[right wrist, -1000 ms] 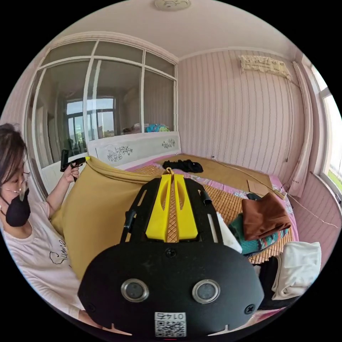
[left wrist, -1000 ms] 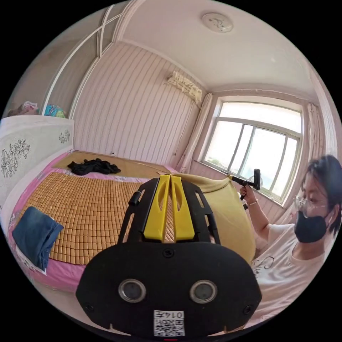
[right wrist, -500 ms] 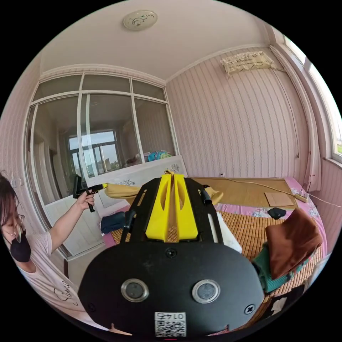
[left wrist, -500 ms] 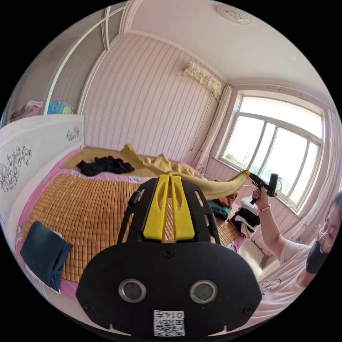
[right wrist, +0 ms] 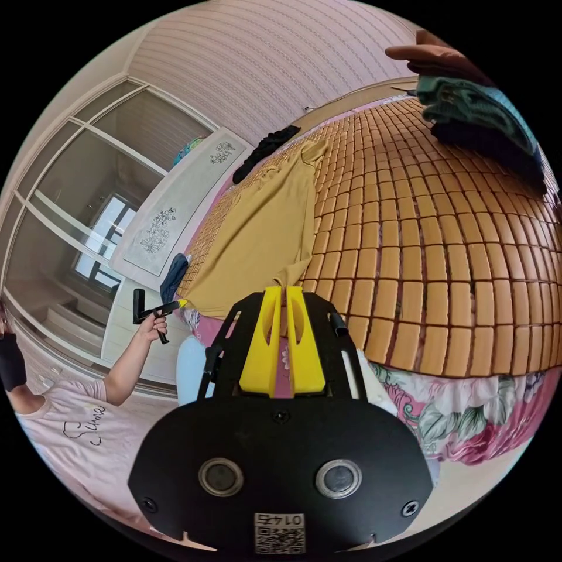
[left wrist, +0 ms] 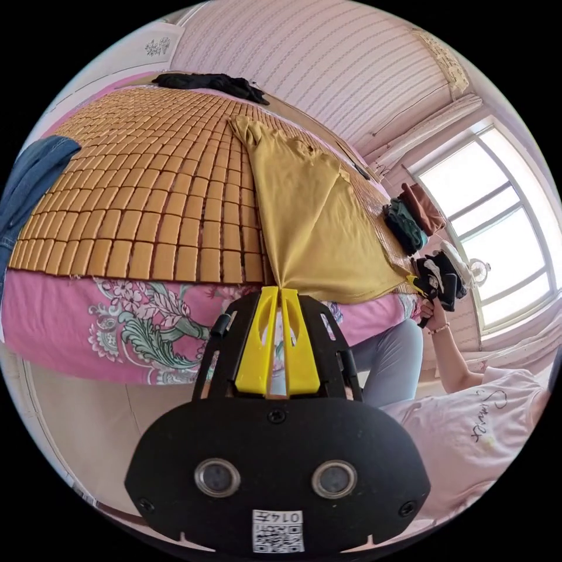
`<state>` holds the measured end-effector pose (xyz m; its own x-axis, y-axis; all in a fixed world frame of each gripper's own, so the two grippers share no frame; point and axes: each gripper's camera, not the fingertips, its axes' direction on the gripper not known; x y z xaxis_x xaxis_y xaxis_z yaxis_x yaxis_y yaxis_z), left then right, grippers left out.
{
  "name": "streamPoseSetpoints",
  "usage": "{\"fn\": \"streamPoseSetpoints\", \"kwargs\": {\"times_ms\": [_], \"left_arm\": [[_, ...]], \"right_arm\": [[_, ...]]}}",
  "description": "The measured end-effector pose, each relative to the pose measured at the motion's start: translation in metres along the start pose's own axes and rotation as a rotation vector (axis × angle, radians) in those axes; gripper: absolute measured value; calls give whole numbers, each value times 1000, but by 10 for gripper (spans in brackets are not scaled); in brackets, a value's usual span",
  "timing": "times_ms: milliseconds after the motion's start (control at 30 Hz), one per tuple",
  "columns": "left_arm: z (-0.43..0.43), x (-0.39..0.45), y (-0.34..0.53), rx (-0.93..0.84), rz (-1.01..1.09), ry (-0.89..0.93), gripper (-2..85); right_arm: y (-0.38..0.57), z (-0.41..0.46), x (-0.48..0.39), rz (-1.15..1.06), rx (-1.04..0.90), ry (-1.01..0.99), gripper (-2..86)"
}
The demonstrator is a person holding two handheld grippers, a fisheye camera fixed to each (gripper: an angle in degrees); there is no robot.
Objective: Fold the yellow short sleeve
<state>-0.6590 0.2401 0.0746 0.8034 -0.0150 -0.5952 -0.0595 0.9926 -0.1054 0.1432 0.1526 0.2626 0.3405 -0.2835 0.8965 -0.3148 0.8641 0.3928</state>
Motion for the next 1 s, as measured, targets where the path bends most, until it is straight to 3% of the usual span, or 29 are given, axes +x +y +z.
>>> {"fn": "streamPoseSetpoints", "kwargs": {"times_ms": [300,500,733,933,1000], "left_arm": [[14,7,50,39,-27,49,-7],[12,29,87,83,-1,37,36],[26,81,116,90,210,-191,70],[33,118,112,113,324,-328,4],[15,126,116,134,375,-300,-1]], "right_arm": [[58,-26,-40,-111,6,80,7],[88,-13,-35,-73,-13,161,7],[95,-20,-33,-50,65,69,7],[89,-31,-36,-71,88,24,7],[86,-39,-36,-74,109,-23,7]]}}
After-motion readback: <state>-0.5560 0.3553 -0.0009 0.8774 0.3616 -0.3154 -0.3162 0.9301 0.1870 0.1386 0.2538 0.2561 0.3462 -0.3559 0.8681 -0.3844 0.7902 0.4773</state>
